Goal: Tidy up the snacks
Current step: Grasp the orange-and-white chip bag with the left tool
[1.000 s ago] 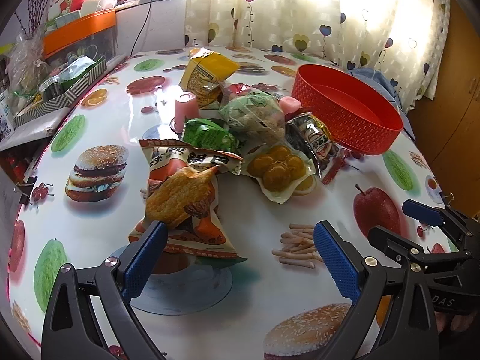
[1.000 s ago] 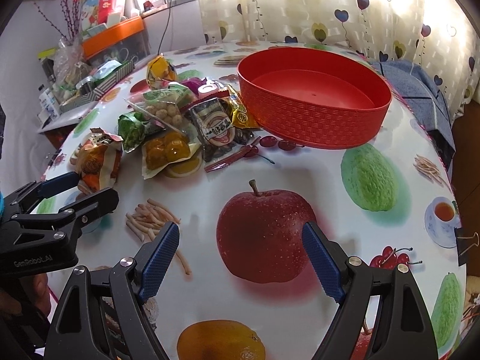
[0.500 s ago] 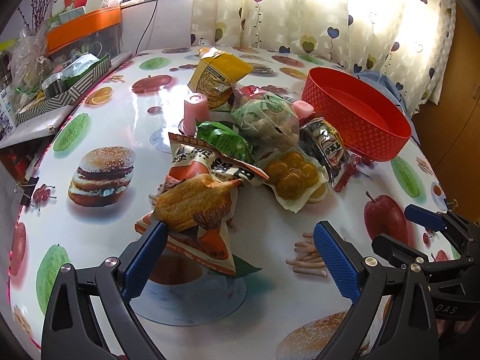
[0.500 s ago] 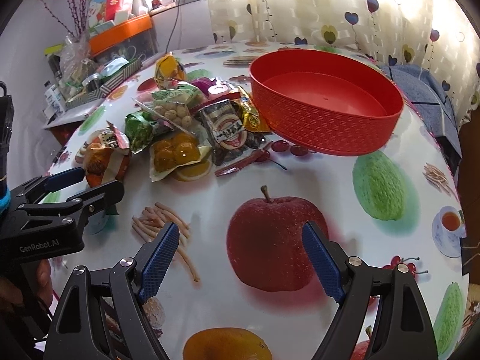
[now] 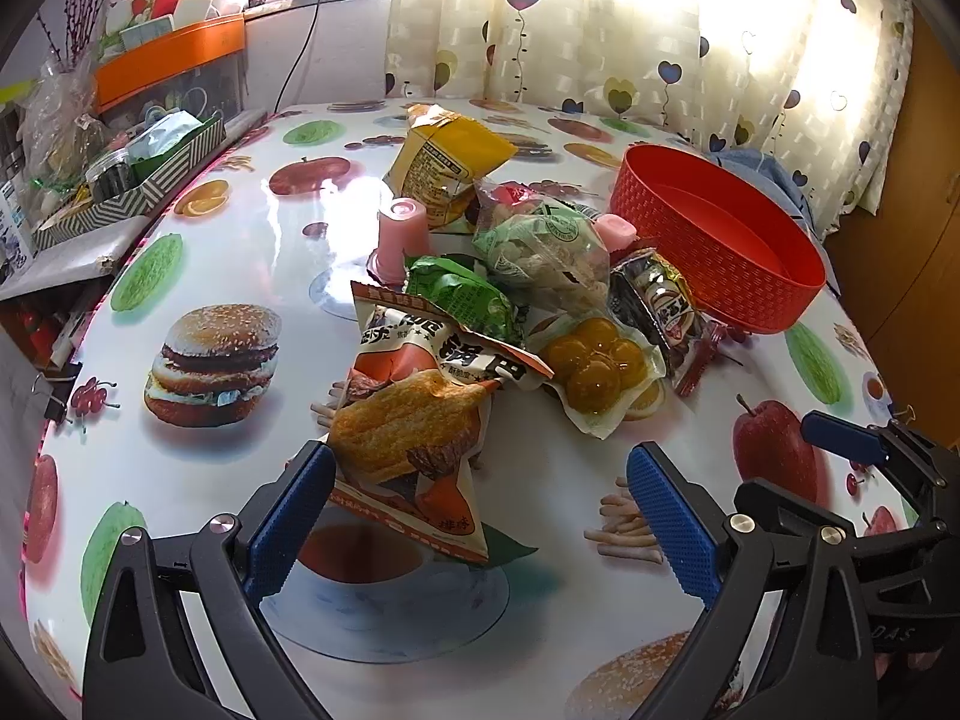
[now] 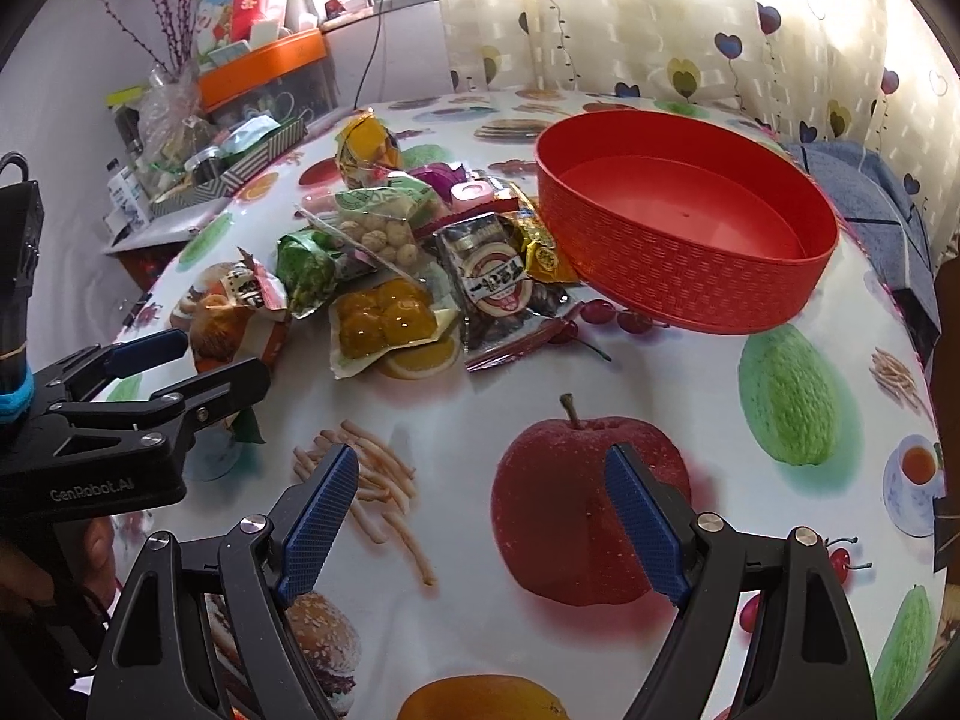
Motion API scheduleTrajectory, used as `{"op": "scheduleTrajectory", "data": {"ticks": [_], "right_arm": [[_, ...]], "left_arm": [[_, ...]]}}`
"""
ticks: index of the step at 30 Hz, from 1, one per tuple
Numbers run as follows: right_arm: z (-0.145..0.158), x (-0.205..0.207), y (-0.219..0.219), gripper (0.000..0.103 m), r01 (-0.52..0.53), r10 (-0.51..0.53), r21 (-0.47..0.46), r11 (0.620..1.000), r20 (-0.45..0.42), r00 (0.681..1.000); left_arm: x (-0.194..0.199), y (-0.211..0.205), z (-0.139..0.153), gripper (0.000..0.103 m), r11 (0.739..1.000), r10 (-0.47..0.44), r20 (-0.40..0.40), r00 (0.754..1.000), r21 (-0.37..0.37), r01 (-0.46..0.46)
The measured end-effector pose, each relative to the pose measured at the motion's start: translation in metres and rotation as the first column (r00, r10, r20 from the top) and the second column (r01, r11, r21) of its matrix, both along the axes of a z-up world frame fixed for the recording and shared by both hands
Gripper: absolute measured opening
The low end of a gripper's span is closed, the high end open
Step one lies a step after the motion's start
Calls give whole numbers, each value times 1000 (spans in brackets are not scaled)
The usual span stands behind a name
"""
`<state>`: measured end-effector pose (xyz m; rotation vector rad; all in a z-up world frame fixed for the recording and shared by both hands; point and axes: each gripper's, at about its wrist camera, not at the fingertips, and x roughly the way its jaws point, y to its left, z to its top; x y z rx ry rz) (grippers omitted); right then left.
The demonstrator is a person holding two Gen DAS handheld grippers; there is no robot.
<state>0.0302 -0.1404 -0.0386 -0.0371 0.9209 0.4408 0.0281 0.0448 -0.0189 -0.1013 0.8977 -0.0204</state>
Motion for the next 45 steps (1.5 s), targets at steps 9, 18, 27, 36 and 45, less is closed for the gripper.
{"op": "scheduleTrajectory", "data": {"ticks": [9,18,27,36,45], "right_arm": [[0,0,3,84,0,0,1,1000,-6,1000],[-1,-1,5,84,5,-5,12,1000,-15,1000],[4,3,9,82,5,-5,16,1000,-2,1000],[7,11,14,77,-18,18,27,999,-6,1000],[10,16,19,76,-29,29,32,999,-5,1000]], "left_arm": [[-1,3,-2,98,1000,4,-4,1000,-6,-4],[-1,11,-3,98,1000,7,-3,1000,-11,-7],[1,19,-1,98,1000,10,3,1000,-27,-10],[6,26,5,98,999,12,17,1000,-37,-12],[11,47,1,98,999,41,31,999,-26,-40]]}}
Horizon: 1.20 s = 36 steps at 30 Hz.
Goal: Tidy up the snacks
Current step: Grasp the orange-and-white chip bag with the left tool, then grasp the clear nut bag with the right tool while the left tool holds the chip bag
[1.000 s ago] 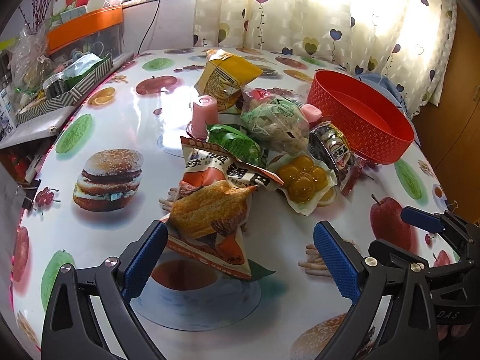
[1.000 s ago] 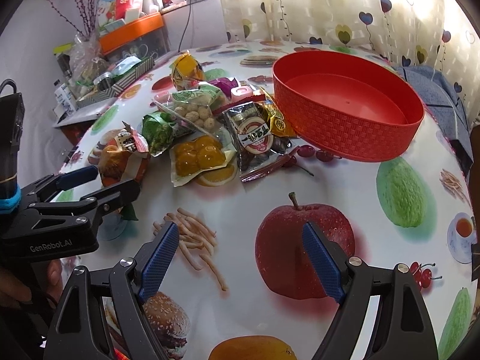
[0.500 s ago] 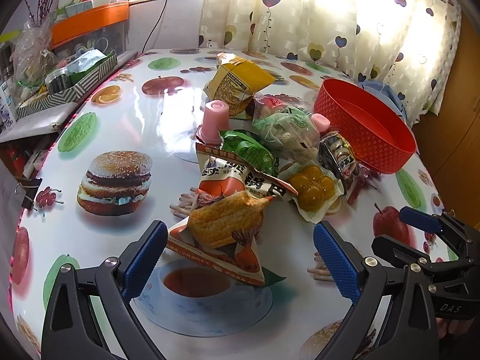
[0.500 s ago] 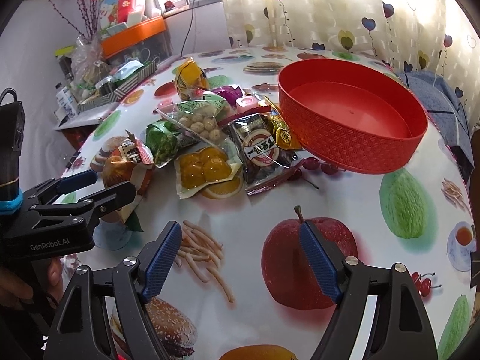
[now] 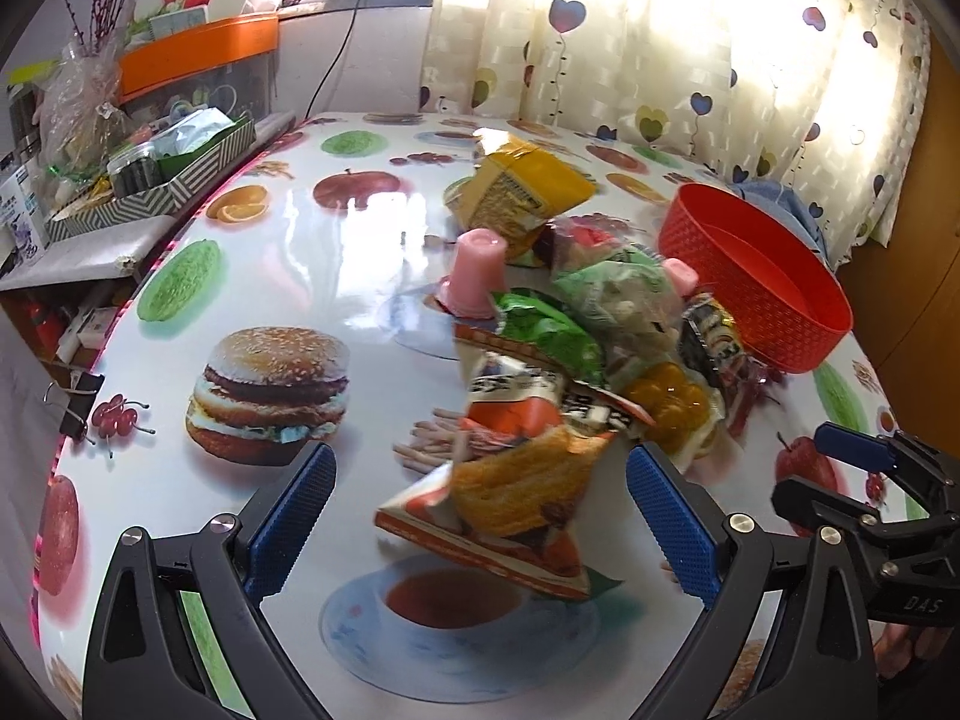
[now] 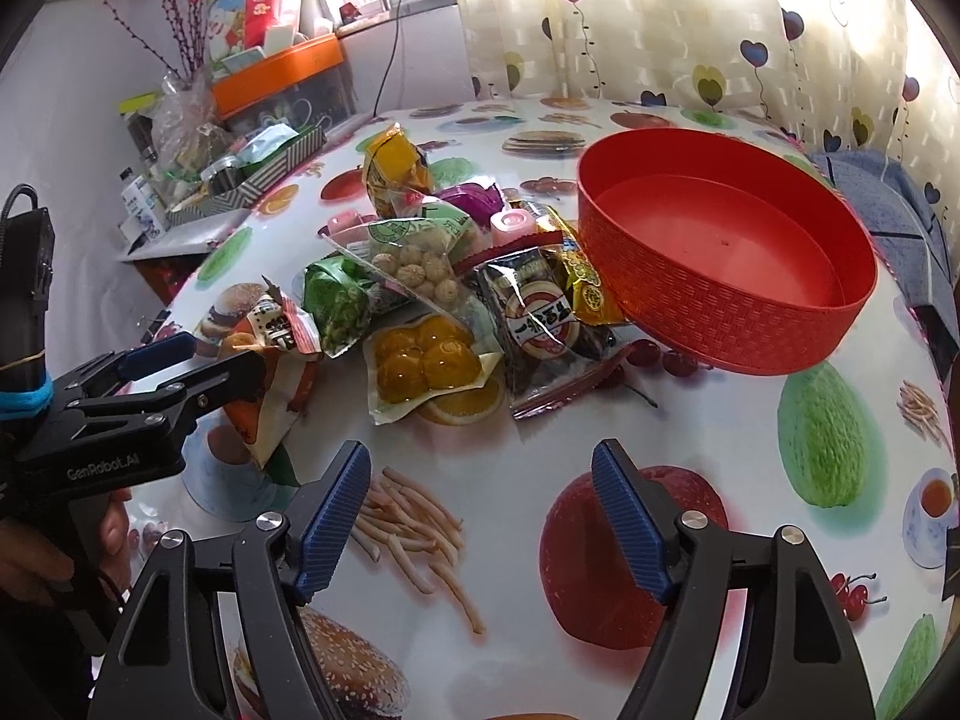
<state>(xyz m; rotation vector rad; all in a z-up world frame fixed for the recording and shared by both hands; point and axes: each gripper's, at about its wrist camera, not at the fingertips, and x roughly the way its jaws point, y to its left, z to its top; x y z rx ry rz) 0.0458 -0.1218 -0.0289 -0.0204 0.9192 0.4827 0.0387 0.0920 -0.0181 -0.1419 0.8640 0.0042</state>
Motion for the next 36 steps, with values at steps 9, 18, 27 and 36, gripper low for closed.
{"op": "scheduleTrajectory", "data": {"ticks": [9,18,27,36], "right_arm": [[-2,6,10,76,-18,18,-8,1000,-2,1000],[5,18,23,76,-47,47,-19,999,30,998],[9,42,38,76,-91,92,-15,996,45,995],[8,53,61,75,-142,143,-14,990,45,989]], "left_arm": [[10,-2,-8,98,998,-63,5,998,19,63],[17,-8,-19,54,996,-94,-22,995,3,94],[13,0,-16,50,996,-82,-9,997,-20,81],[9,13,-5,50,999,-45,7,999,-13,45]]}}
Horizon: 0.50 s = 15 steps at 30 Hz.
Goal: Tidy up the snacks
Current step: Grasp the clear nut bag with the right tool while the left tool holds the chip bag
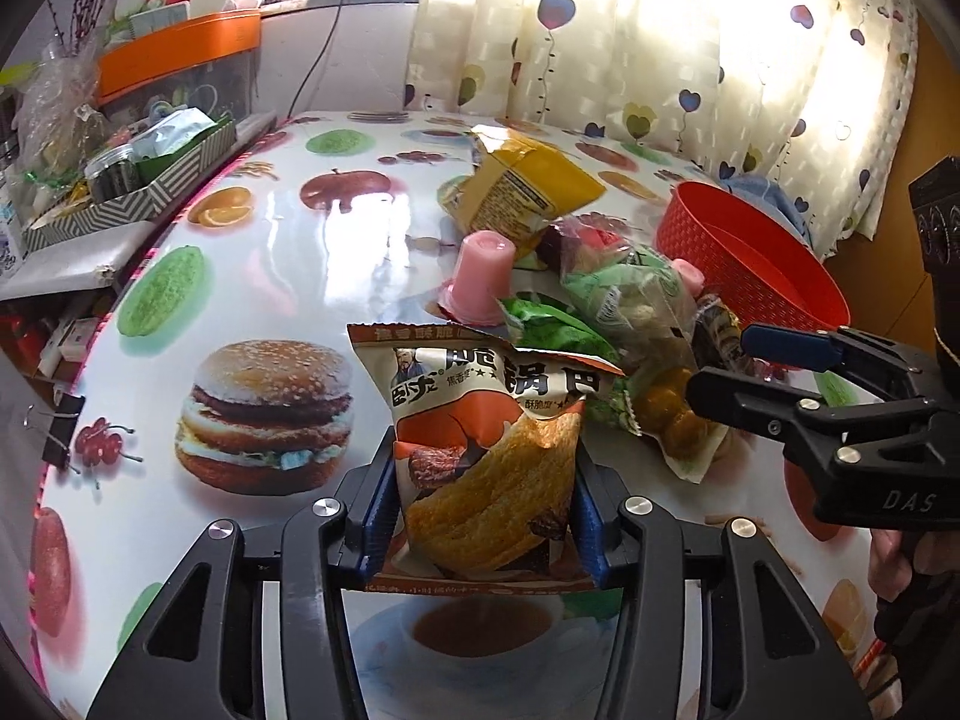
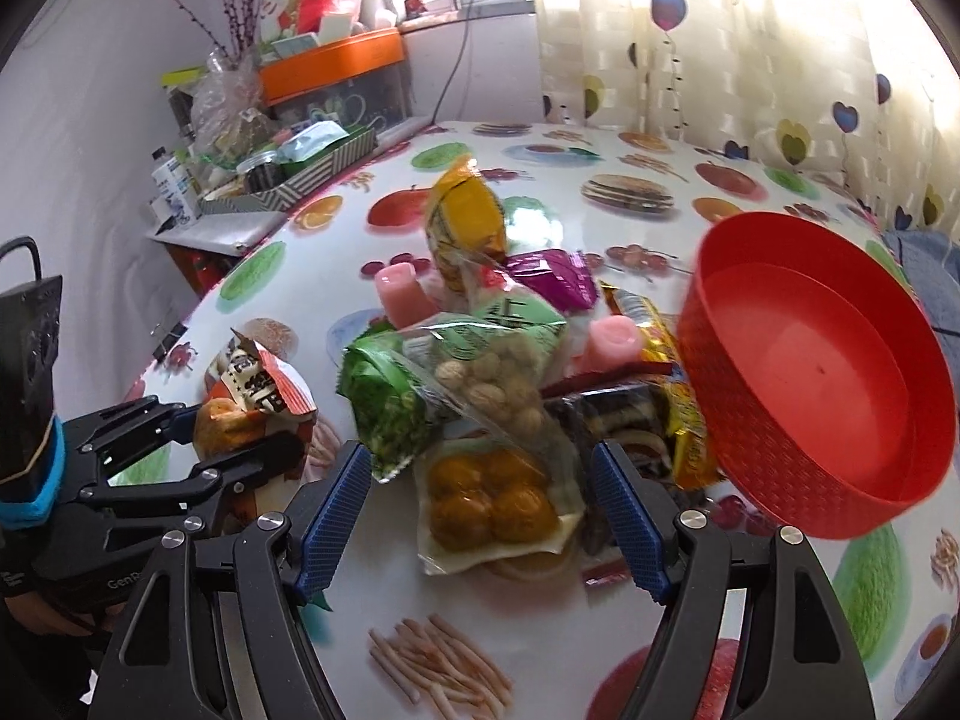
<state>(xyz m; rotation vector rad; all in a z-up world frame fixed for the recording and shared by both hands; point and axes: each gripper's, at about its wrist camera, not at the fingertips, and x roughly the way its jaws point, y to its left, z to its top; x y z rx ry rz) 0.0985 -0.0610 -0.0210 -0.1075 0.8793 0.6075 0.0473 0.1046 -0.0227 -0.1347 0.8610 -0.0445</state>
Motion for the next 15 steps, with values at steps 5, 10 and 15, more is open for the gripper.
{"op": "scheduleTrajectory", "data": {"ticks": [5,10,15], "right_arm": [[0,6,9,73,-13,13,-12,1000,6,1000],[1,14,13,73,-11,11,-18,1000,12,1000],[0,25,20,73,-19,20,-42,999,20,1000]], "left_arm": [[1,8,0,50,1000,26,-16,1000,1,-26],[1,13,-3,50,999,47,-27,999,3,-47],[2,16,-6,50,999,51,-38,998,-6,-51]]}}
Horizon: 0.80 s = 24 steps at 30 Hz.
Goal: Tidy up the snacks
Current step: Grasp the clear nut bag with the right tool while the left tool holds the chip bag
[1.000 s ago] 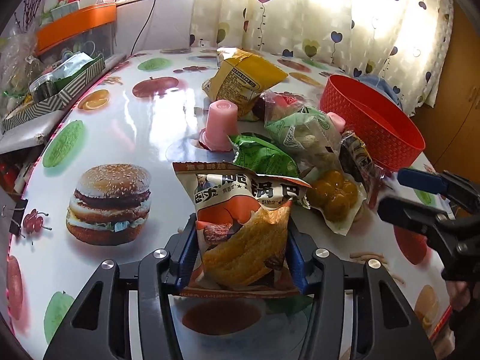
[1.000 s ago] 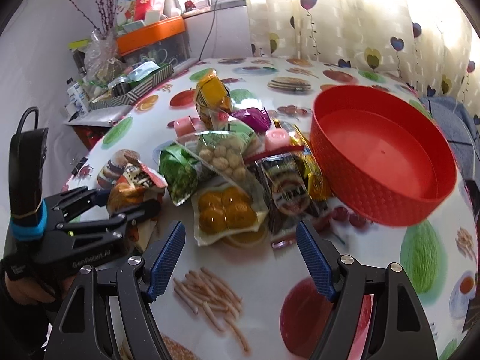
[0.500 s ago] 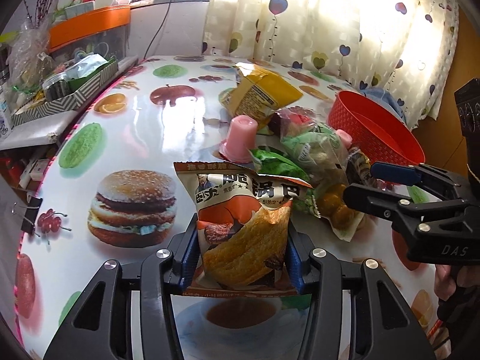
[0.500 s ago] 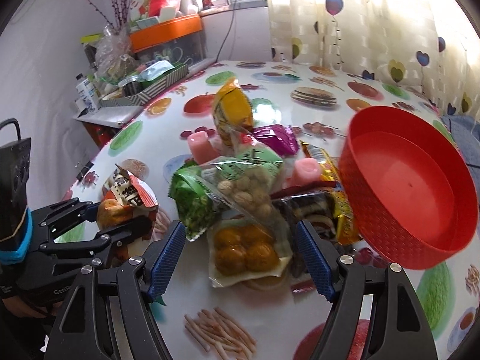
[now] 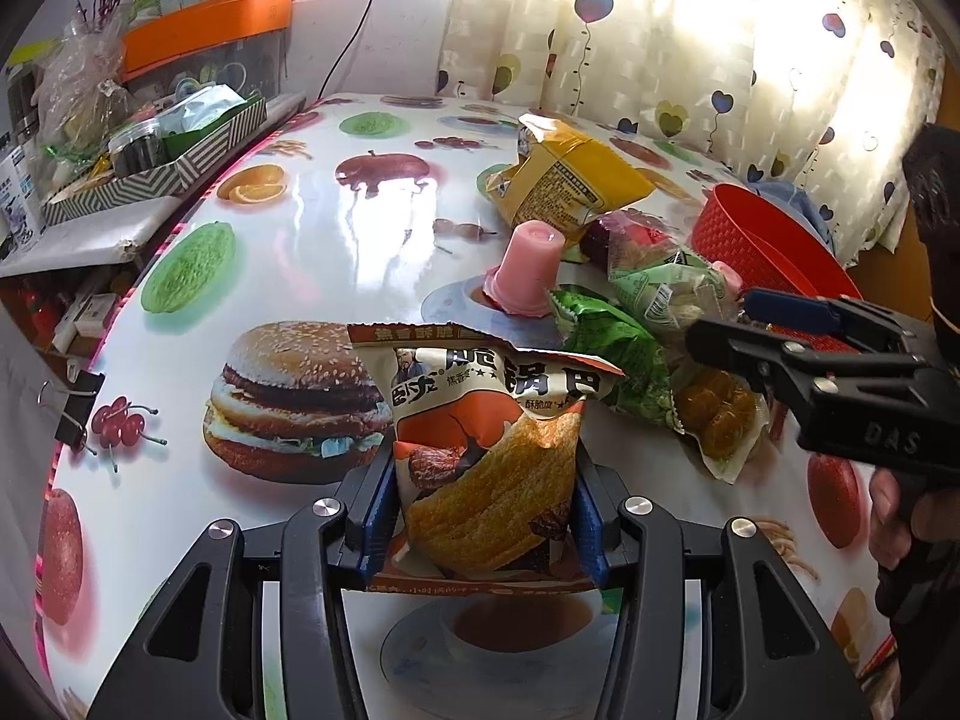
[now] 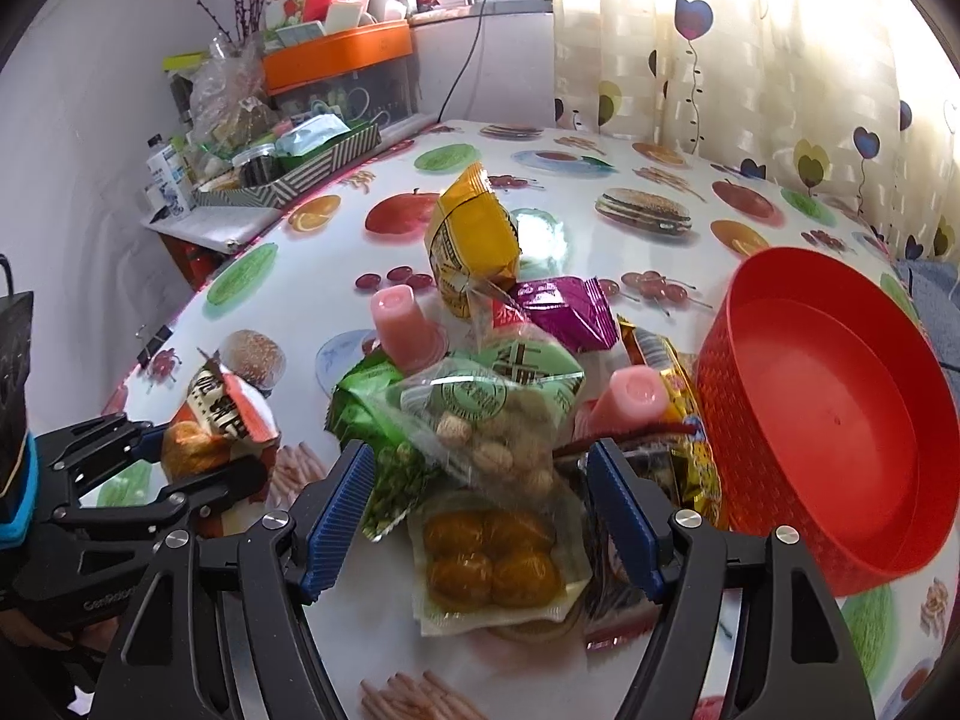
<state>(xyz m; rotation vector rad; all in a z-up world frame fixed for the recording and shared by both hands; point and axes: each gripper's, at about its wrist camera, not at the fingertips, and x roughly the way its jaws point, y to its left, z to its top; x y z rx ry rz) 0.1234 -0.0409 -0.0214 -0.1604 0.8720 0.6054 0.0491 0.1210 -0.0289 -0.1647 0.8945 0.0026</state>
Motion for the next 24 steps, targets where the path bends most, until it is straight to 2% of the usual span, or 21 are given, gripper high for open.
{"op": "scheduleTrajectory", "data": {"ticks": [9,12,14,16,24], "right_arm": [[-11,24,12,71,-33,32,-50,998,-5,999],[-14,26,18,63,-49,49,-80,996,8,999],[-16,27,21,41,-63,63,-96,993,4,998],[-17,26,23,37,-76,76,-84,994,-3,997],[-12,12,19,34,-102,103,-35,994,23,994]], "left_arm": [[2,4,-4,50,1000,10,-10,1000,-15,-10],[2,5,-4,50,1000,12,-14,1000,-16,-13],[2,6,-5,50,1000,15,-15,1000,-20,-15],[2,7,-4,50,1000,17,-15,1000,-20,-17],[-1,4,2,50,1000,21,-6,1000,-19,-21]]}}
